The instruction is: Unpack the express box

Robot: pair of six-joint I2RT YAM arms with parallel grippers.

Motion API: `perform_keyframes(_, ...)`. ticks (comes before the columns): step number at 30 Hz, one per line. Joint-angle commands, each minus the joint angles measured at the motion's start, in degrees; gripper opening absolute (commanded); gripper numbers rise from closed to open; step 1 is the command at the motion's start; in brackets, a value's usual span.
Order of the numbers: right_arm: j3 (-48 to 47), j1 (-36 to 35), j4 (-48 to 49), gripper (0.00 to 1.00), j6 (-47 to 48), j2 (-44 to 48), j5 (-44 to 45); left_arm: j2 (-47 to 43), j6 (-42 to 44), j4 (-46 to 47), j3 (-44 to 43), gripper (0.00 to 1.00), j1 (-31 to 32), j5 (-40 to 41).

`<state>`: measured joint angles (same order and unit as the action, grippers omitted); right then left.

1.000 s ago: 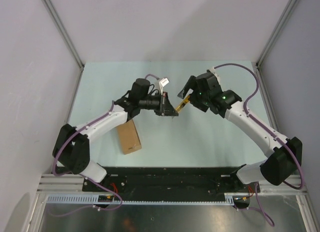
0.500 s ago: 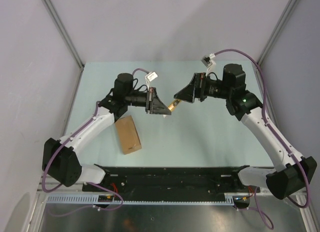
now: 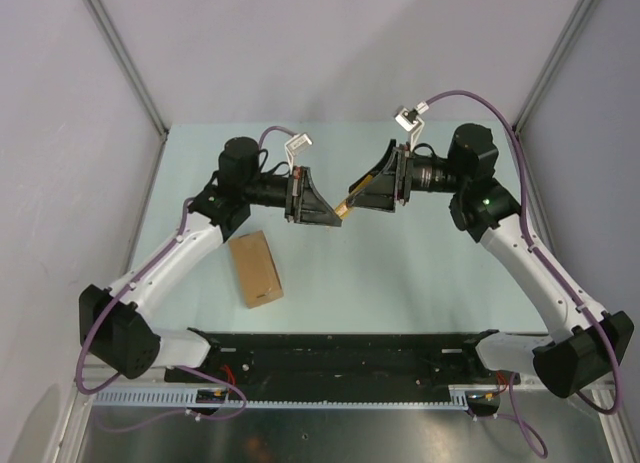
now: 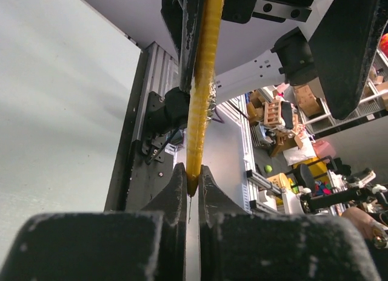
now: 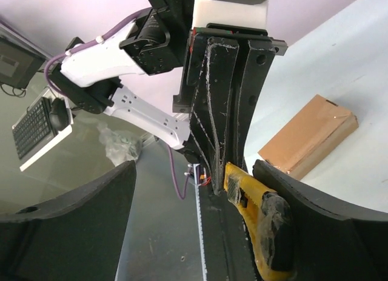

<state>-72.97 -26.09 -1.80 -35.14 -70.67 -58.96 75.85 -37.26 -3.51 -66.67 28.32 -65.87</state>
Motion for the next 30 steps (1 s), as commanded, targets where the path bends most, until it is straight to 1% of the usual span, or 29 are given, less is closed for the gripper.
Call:
perform_keyframes(1,-0.3,-0.7,5.0,0.76,-2.3,0.0,-5.8,0.3,-1.9,0.9,-2.1,0.00,-0.1,-0.1)
perform_keyframes(4,-0.3,-0.4,2.8,0.69,-1.0,0.0,-6.3,0.5,-1.9,1.0,-2.5,0.00,-0.6,-0.5)
perform_keyframes(5,-0.3,-0.4,2.1,0.69,0.1,0.0,-6.3,0.5,-1.9,0.9,-2.6,0.00,-1.2,-0.6)
perform_keyframes(6,-0.3,-0.1,2.0,0.69,0.5,-0.1,-6.3,0.6,-1.9,0.9,-2.8,0.00,-1.3,-0.7)
perform_keyframes(7,-0.3,0.0,-0.7,0.69,1.0,-0.2,-6.3,0.6,-2.0,0.9,-2.8,0.00,-1.4,-0.7)
perform_keyframes(8,-0.3,0.2,-1.4,0.69,1.8,-0.2,-6.2,0.7,-2.0,1.0,-2.8,0.00,-1.5,-0.8)
perform_keyframes(11,-0.3,0.7,-3.6,0.73,2.7,-0.4,-6.2,0.6,-1.9,1.0,-2.5,0.00,-1.6,-1.2)
perform_keyframes(16,-0.3,1.0,-6.9,0.75,4.2,-1.0,-4.9,0.2,-1.2,0.8,-2.0,0.00,-1.9,-0.7)
perform_keyframes(18,-0.3,1.0,-7.4,0.73,4.2,-1.0,-4.8,0.2,-0.6,0.7,-1.6,0.00,-1.9,-0.1)
perform_keyframes(19,-0.3,0.9,-7.3,0.69,4.2,-1.0,-4.7,0.4,-0.6,0.6,-1.4,0.00,-1.9,0.1)
perform_keyframes(22,-0.3,0.9,-6.7,0.63,3.8,-0.9,-4.6,0.7,-0.5,0.5,-0.7,0.00,-1.8,0.5)
perform_keyframes(26,-0.3,0.7,-6.3,0.60,3.4,-1.2,-4.4,0.6,-0.2,0.4,-0.3,0.00,-1.2,0.4)
perform_keyframes(30,-0.3,0.5,-6.1,0.60,3.2,-1.9,-3.4,0.6,0.2,0.3,0.0,0.00,-0.7,0.5)
